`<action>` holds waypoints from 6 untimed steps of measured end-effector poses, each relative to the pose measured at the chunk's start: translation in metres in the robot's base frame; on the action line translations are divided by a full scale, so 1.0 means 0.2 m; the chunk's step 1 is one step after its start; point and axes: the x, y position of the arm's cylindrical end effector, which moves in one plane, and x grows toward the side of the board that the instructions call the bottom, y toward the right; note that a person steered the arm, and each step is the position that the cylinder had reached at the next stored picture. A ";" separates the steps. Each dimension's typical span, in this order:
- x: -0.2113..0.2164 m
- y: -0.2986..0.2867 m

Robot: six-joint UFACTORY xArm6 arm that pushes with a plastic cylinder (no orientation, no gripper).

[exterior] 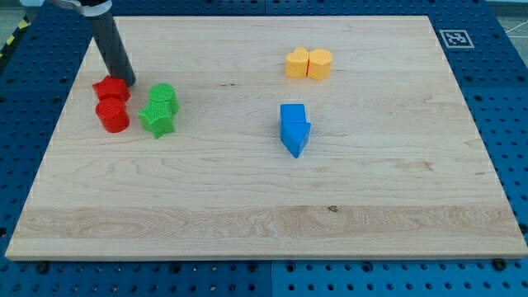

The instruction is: Push the red star above the red circle

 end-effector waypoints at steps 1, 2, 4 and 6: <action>0.00 0.00; 0.00 0.00; 0.21 0.00; -0.11 0.21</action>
